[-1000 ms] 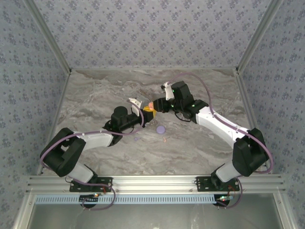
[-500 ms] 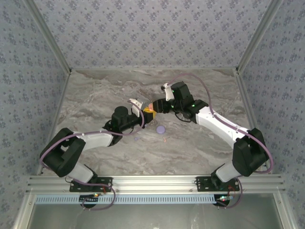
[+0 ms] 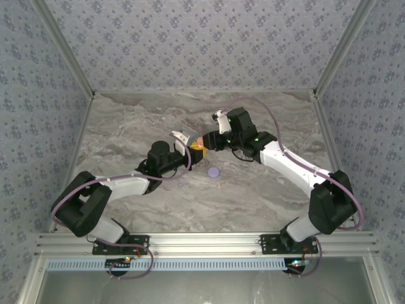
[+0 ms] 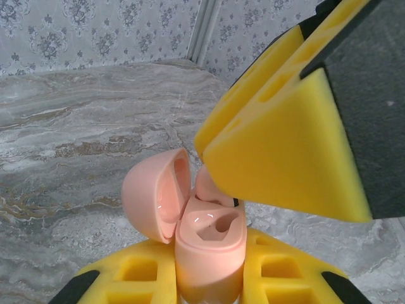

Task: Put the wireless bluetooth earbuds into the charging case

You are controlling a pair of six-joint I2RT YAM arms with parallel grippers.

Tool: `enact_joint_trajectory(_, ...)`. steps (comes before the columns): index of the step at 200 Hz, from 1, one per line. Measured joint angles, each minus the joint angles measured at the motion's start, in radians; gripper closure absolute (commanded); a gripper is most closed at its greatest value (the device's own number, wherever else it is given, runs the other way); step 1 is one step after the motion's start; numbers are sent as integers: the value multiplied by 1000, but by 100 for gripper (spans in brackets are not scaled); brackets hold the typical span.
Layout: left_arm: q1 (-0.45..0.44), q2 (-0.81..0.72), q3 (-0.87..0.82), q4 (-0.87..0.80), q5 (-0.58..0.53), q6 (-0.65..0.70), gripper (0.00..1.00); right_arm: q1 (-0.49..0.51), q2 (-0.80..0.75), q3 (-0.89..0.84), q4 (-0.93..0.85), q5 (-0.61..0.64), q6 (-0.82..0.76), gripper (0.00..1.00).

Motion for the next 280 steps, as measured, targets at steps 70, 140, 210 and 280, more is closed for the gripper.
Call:
enact_joint_trajectory(70, 0, -5, 0, -14, 9, 11, 81, 2, 0, 1, -29, -3, -20, 55)
enact_joint_trajectory(140, 0, -62, -1, -63, -10, 54, 81, 2, -45, 1, -64, 38, -37, 48)
enact_joint_trajectory(210, 28, -135, -10, -151, -28, 90, 81, -22, -176, 0, -187, 162, -73, 46)
enact_joint_trajectory(280, 51, -258, -10, -311, -15, 152, 81, -39, -248, -137, -329, 159, -105, 47)
